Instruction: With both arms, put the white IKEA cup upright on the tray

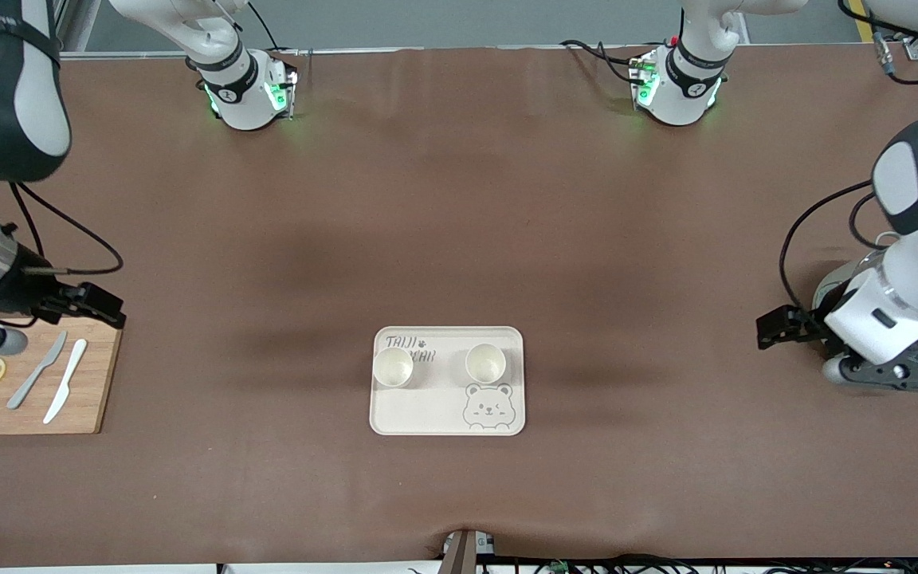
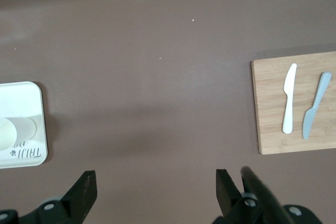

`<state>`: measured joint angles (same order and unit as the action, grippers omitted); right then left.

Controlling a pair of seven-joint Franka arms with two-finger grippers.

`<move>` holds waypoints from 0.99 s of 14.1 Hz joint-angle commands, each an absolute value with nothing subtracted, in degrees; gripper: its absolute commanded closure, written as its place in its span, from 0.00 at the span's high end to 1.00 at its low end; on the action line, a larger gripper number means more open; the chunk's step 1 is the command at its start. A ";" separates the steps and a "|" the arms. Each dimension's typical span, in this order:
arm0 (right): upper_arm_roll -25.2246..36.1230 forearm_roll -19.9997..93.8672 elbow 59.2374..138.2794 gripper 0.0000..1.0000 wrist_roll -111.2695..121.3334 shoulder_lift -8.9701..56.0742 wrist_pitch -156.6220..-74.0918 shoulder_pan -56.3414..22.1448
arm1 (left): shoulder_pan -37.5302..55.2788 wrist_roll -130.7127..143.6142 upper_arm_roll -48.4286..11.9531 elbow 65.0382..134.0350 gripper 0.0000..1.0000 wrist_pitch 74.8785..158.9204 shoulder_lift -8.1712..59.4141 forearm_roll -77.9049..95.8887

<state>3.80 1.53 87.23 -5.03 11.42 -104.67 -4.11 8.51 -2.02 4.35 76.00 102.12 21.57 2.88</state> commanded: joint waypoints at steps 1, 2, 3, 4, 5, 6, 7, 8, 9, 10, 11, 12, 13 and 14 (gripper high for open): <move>2.90 2.72 95.78 1.00 -2.73 3.53 -105.82 -2.29 | 8.44 -2.46 3.95 83.03 1.00 101.77 14.96 3.78; 2.90 2.72 97.28 1.00 -2.64 1.95 -105.82 -2.29 | 8.44 -2.46 4.04 84.62 1.00 101.86 13.20 3.78; 2.99 2.72 98.60 1.00 -2.20 0.63 -105.82 -2.29 | 8.35 -1.94 4.04 84.46 1.00 101.52 12.40 3.95; 2.99 2.64 100.01 1.00 -1.76 -0.69 -105.73 -2.29 | 8.52 -2.02 3.96 84.11 1.00 101.34 11.96 3.78; 3.08 2.64 102.19 1.00 -1.76 -2.70 -105.56 -2.46 | 8.61 -1.67 3.69 83.76 1.00 101.34 11.87 3.78; 3.08 2.64 104.22 1.00 -1.50 -4.64 -105.47 -2.37 | 8.53 -1.41 3.52 83.67 1.00 101.08 11.34 3.87; 3.08 2.64 105.28 1.00 -0.36 -5.70 -105.29 -2.37 | 8.53 -1.41 3.60 83.67 1.00 99.42 9.86 3.87; 3.08 2.64 105.38 1.00 0.95 -5.97 -104.86 -2.29 | 8.44 -1.93 3.60 83.76 1.00 96.45 8.63 3.52; 3.16 2.29 104.60 1.00 2.10 -5.72 -103.64 -2.20 | 8.18 -2.02 3.52 83.93 1.00 92.67 7.22 3.52; 3.16 2.02 103.11 1.00 3.15 -5.54 -102.06 -2.11 | 8.00 -2.02 3.43 84.11 1.00 90.55 5.90 3.34; 3.16 2.02 101.44 1.00 3.34 -5.02 -101.08 -1.41 | 8.00 -2.20 3.51 84.72 1.00 88.61 4.32 3.17; 3.16 2.02 99.25 1.00 3.43 -3.79 -100.90 -0.62 | 8.00 -2.28 3.52 85.77 1.00 87.29 2.48 3.08; 3.16 2.11 97.66 1.00 3.34 -3.00 -100.46 0.08 | 7.91 -2.37 3.52 88.13 1.00 86.84 -0.15 3.08; 3.16 2.11 95.99 1.00 3.34 -2.81 -98.89 0.35 | 7.91 -2.37 3.52 90.50 1.00 87.01 -2.61 2.99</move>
